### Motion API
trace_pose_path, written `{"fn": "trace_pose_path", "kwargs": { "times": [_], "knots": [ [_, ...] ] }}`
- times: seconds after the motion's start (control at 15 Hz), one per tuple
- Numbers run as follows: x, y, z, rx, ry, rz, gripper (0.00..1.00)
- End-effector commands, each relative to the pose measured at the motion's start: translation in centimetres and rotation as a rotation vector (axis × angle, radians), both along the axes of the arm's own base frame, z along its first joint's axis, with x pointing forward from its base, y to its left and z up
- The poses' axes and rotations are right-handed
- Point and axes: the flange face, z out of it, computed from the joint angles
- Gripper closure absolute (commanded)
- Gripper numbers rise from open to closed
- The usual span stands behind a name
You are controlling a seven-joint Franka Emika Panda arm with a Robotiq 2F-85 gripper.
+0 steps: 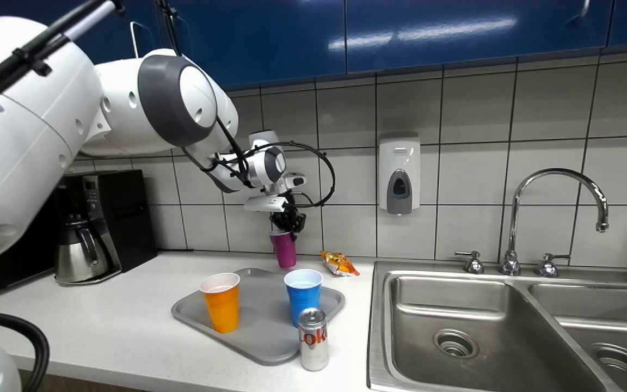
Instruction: Put the cups on the tray
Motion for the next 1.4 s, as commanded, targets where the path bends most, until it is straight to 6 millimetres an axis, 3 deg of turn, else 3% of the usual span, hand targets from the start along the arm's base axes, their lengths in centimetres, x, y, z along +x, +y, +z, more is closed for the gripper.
{"fn": "trace_pose_path", "kwargs": {
  "times": [0.0,0.53,1.0,1.33],
  "knots": [
    [-2.3,0.0,1.3,0.026,0.003,0.035,0.98],
    [-6.6,1.0,1.9,0.036,0.030,0.112,0.98],
    [-11.0,2.1,0.3,0.042,0.108,0.175,0.98],
    [-13.0,2.3,-0.4,0.039,0.131,0.195,0.98]
  ]
}}
